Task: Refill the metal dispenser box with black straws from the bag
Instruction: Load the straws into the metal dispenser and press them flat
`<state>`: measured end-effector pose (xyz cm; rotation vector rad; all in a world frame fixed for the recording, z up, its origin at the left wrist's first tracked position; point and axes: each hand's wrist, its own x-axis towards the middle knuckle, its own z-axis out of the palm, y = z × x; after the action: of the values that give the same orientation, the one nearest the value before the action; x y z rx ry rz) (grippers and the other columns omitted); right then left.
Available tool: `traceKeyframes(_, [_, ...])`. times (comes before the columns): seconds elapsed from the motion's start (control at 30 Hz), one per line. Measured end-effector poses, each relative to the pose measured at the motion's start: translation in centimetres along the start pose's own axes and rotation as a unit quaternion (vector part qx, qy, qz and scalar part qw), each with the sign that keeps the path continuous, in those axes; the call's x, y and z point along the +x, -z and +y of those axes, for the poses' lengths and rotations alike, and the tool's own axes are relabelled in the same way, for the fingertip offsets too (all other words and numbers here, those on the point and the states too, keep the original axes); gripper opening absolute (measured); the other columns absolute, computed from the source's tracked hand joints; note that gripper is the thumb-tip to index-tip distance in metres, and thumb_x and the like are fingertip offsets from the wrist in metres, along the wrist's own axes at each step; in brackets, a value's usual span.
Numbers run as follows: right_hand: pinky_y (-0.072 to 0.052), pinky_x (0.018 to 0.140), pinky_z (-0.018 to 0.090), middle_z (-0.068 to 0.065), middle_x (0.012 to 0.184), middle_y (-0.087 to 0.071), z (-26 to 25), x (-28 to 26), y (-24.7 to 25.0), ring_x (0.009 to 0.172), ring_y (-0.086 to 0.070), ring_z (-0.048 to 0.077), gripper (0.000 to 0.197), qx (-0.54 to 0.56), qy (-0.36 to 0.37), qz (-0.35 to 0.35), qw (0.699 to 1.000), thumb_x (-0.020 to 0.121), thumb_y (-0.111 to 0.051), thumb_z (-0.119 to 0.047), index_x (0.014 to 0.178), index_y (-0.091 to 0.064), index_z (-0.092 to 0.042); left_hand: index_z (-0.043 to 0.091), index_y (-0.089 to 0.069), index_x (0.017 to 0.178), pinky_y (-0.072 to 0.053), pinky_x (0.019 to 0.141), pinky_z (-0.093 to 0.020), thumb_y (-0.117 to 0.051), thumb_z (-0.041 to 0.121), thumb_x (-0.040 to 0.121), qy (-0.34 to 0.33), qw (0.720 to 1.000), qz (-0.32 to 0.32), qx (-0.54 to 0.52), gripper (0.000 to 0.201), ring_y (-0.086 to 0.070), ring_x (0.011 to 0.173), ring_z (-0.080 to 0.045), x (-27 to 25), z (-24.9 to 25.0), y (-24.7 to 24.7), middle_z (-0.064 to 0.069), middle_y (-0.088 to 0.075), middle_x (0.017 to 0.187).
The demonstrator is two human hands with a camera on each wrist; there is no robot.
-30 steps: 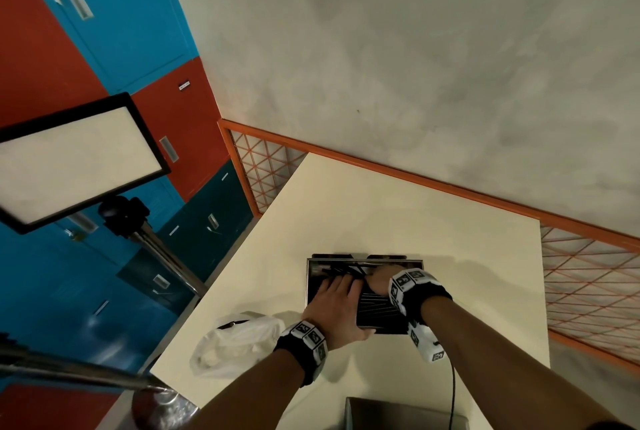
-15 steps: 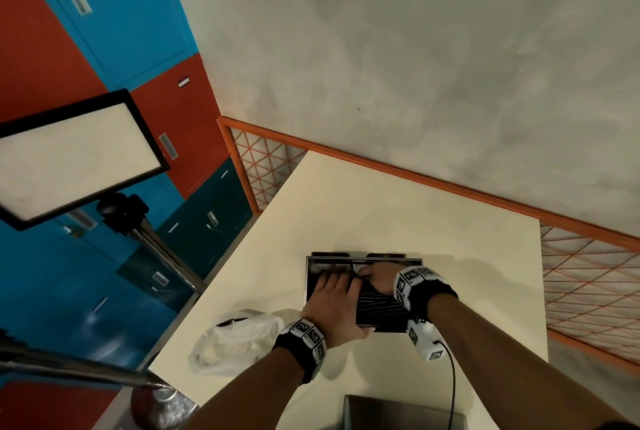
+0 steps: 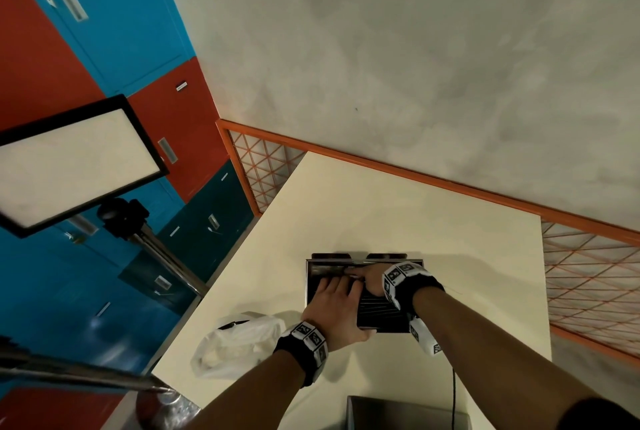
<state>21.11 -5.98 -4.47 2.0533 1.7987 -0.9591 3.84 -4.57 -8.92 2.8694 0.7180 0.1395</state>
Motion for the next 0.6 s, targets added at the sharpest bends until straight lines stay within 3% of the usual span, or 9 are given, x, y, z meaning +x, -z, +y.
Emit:
traceKeyframes(0.1, [-0.041, 0.103, 0.03, 0.004, 0.15, -0.046, -0.25, -0.7, 0.57, 0.127, -0.052, 0.026, 0.053, 0.009, 0.015, 0.007, 1.0, 0.101, -0.031, -0.016, 0.15, -0.033, -0.038, 0.016, -0.051, 0.124, -0.043, 0.097, -0.043, -0.059, 0.071, 0.064, -0.005, 1.0, -0.004, 0.004, 0.081, -0.056, 0.104, -0.028, 0.09, -0.11, -0.05, -0.004, -0.061, 0.117])
traceKeyframes(0.27, [-0.033, 0.11, 0.033, 0.006, 0.148, -0.048, -0.23, -0.22, 0.45, 0.132, -0.047, 0.026, 0.044, -0.007, 0.009, 0.005, 1.0, 0.103, -0.032, -0.022, 0.145, -0.043, -0.03, 0.016, -0.048, 0.127, -0.042, 0.102, -0.045, -0.059, 0.069, 0.064, -0.008, 1.0, -0.008, 0.004, 0.083, -0.049, 0.109, -0.029, 0.29, -0.11, 0.16, -0.004, -0.054, 0.12])
traceKeyframes(0.47, [-0.04, 0.105, 0.033, 0.006, 0.138, -0.057, -0.54, -0.67, 0.52, 0.122, -0.055, 0.027, 0.04, 0.022, -0.011, 0.007, 1.0, 0.102, -0.036, -0.02, 0.137, -0.052, -0.029, 0.018, -0.045, 0.129, -0.042, 0.101, -0.047, -0.059, 0.07, 0.062, 0.013, 1.0, -0.017, -0.005, 0.087, -0.048, 0.11, -0.031, 0.47, -0.19, -0.07, -0.005, -0.048, 0.126])
traceKeyframes(0.6, [-0.048, 0.095, 0.036, 0.006, 0.129, -0.063, -0.5, -0.93, 0.13, 0.112, -0.061, 0.029, 0.04, 0.03, -0.035, 0.021, 0.999, 0.101, -0.037, -0.016, 0.134, -0.056, -0.028, 0.019, -0.042, 0.132, -0.042, 0.099, -0.047, -0.059, 0.073, 0.061, 0.019, 0.999, -0.024, -0.007, 0.091, -0.049, 0.109, -0.031, 0.69, -0.25, -0.16, -0.005, -0.046, 0.126])
